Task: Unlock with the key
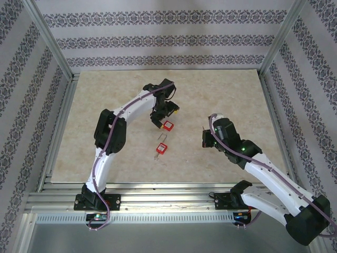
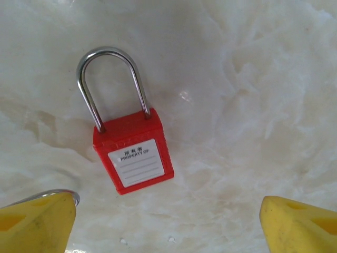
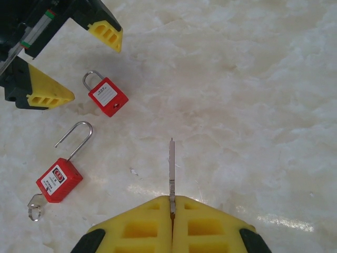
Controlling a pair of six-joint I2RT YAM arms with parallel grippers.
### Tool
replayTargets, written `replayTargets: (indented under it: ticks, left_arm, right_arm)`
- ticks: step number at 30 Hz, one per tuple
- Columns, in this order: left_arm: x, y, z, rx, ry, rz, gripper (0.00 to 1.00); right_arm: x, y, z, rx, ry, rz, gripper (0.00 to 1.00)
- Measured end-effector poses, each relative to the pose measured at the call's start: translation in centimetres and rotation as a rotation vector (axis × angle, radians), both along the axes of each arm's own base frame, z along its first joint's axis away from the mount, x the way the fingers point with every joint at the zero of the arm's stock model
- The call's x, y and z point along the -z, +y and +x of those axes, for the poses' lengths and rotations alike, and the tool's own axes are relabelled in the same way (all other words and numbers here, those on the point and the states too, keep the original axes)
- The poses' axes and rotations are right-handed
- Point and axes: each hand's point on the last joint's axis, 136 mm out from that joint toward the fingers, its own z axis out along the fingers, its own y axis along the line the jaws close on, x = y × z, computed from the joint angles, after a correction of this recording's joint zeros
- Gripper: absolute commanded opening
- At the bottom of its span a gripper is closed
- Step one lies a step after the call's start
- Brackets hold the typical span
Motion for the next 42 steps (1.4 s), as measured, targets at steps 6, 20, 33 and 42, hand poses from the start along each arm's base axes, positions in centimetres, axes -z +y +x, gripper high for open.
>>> replayTargets:
  ticks: [6,20,33,42]
  left_arm:
    - [3.3,0.2,-0.2,-0.012,0.067,0.042,0.84]
    - [4.8,0.3,-0.4,-0.033,0.103,0.062,0.57]
    - [4.9,0.5,-1.0,-0.028,0.131,0.055,0.0]
    - [3.6,0.3,-1.7,-0.003,-0.027,-0.1,0.0]
  right_arm:
    - [0.2,-0.3,-0.5,0.001,-0.007,0.005,0.0]
    - [1.5,-0.8,-1.3,0.013,0.009,0.012,0.0]
    - [1.3,-0.7,-1.2,0.015,-0.002,0.023,0.0]
    - [0.9,1.3,-2.3,-0.052,-0.002,0.043,0.0]
